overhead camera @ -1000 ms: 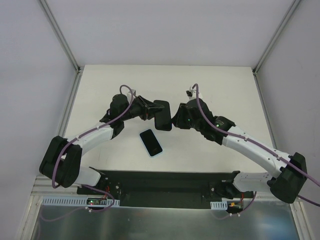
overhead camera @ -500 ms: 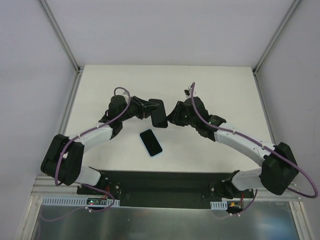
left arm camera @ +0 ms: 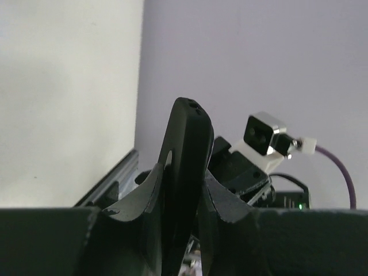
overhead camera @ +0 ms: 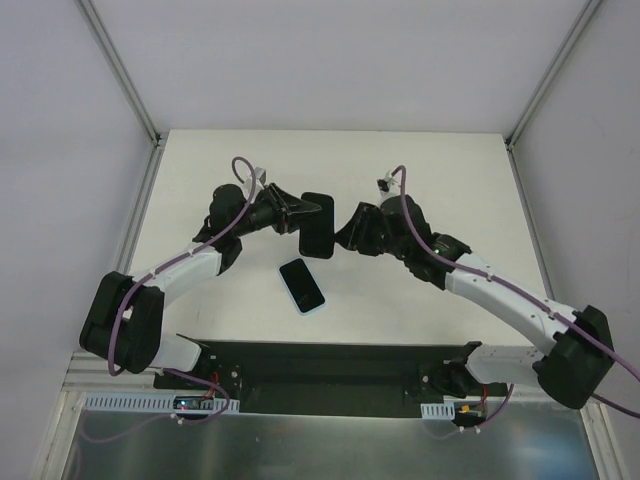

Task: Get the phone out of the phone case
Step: Remove the phone case from the phone.

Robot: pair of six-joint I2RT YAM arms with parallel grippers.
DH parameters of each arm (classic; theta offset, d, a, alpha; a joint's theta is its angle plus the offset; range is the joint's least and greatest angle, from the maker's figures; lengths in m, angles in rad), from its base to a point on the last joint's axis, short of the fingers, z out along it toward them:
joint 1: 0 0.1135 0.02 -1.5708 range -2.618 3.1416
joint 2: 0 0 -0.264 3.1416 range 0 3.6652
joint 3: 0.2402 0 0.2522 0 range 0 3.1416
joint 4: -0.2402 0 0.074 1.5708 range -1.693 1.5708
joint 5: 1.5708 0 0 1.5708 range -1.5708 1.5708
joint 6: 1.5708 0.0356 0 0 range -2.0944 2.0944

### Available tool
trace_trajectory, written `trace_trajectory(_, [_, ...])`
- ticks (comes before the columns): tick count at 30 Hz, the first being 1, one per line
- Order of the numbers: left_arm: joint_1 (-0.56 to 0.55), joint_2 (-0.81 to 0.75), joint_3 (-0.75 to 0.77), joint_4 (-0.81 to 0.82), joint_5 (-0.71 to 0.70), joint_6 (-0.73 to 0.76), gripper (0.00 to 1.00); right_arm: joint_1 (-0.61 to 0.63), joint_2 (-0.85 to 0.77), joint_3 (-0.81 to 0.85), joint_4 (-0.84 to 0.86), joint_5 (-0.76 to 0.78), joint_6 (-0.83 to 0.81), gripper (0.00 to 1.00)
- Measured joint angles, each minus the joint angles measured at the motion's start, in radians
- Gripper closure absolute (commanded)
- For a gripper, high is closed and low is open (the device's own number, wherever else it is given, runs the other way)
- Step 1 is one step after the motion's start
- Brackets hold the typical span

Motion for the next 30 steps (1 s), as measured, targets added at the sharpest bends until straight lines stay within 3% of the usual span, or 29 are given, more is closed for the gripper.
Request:
trace_trajectory(3, [0.000, 0.000, 0.009, 0.095, 0.071, -0.010, 1.00, 0.000, -0.076, 0.029, -0.080, 0.004, -0.018, 0.41])
trace_trajectory(9, [-0.007, 0.004, 0.019, 0.281, 0.106, -0.064, 1.00, -0.004, -0.230, 0.018, -0.119, -0.066, -0.013, 0.39])
trace_trajectory(14, [-0.006, 0.006, 0.028, 0.347, 0.064, -0.095, 1.00, -0.018, -0.338, -0.156, -0.026, -0.158, 0.069, 0.35])
trace_trajectory(19, [-0.006, 0.006, 0.039, 0.367, 0.034, -0.107, 1.00, -0.022, -0.334, -0.272, 0.105, -0.231, 0.173, 0.36])
trace_trajectory(30, [0.001, -0.008, 0.040, 0.322, 0.006, -0.098, 1.00, -0.022, -0.322, -0.223, 0.341, -0.278, 0.222, 0.33])
